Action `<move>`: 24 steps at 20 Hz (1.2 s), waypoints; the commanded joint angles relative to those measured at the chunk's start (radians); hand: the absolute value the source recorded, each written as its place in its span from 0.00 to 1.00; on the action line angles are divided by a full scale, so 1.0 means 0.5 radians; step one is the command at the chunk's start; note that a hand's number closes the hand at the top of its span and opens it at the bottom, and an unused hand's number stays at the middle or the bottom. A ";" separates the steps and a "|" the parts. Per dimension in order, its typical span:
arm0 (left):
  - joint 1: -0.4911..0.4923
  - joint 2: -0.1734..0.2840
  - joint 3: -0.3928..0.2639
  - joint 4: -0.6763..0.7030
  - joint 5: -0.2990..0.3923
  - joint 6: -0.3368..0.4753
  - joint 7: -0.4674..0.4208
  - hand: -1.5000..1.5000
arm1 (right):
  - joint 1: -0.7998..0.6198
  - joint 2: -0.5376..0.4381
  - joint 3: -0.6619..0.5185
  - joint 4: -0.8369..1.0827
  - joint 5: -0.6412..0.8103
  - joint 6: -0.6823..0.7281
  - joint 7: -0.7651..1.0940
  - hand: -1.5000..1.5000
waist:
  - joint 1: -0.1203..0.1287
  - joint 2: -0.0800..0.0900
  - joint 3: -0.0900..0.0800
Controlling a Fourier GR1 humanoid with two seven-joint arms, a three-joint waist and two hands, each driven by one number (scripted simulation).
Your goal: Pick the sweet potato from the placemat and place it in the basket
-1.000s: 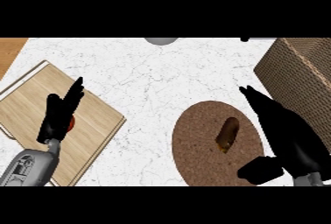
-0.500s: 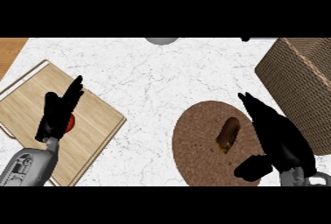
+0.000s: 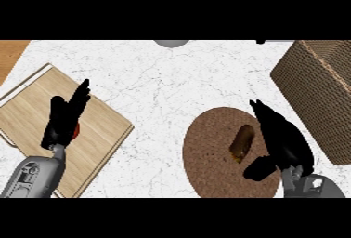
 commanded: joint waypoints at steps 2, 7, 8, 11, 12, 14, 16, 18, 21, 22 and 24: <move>0.118 0.016 0.090 -0.142 -0.009 -0.091 0.051 0.50 | 0.148 0.030 -0.049 0.044 0.101 -0.058 -0.175 0.00 | 0.000 -0.002 0.000; 0.143 -0.043 0.084 -0.190 -0.111 -0.095 0.027 0.50 | 0.040 0.224 0.006 0.305 0.263 -0.126 -0.174 0.00 | 0.007 -0.002 0.000; -0.018 -0.116 0.111 -0.050 -0.146 -0.056 0.097 0.50 | 0.045 0.216 -0.042 0.280 0.248 -0.088 -0.237 0.00 | -0.001 -0.001 0.000; 0.017 -0.195 0.067 -0.015 -0.222 -0.033 -0.021 0.50 | -0.087 0.277 -0.103 0.412 0.267 -0.048 -0.212 0.00 | 0.000 0.001 0.000; 0.109 -0.123 0.129 -0.056 -0.152 -0.139 -0.038 0.50 | -0.060 0.348 -0.048 0.482 0.348 -0.167 -0.225 0.00 | 0.004 0.000 0.000; 0.025 -0.123 0.167 -0.082 -0.162 -0.158 0.040 0.50 | 0.019 0.292 -0.086 0.145 0.258 0.108 -0.114 0.00 | -0.004 -0.002 0.000; 0.018 -0.159 0.184 0.078 -0.205 -0.147 -0.076 0.50 | -0.023 0.318 -0.148 0.424 0.287 0.002 -0.242 0.00 | -0.003 0.000 0.000; 0.138 -0.109 0.209 -0.066 -0.159 -0.218 -0.087 0.50 | 0.023 0.325 -0.141 0.613 0.341 -0.163 -0.377 0.00 | 0.003 0.000 0.000; 0.102 -0.182 0.214 0.028 -0.223 -0.179 -0.122 0.50 | -0.074 0.386 -0.196 0.682 0.359 -0.122 -0.354 0.00 | 0.002 0.001 0.000; 0.019 -0.112 0.279 -0.072 -0.150 -0.273 0.058 0.50 | 0.036 0.355 -0.183 0.581 0.351 -0.112 -0.398 0.00 | -0.001 -0.001 0.000; 0.136 -0.178 0.220 -0.137 -0.235 -0.221 0.008 0.50 | -0.030 0.473 -0.147 0.670 0.423 -0.150 -0.319 0.00 | 0.003 -0.001 0.000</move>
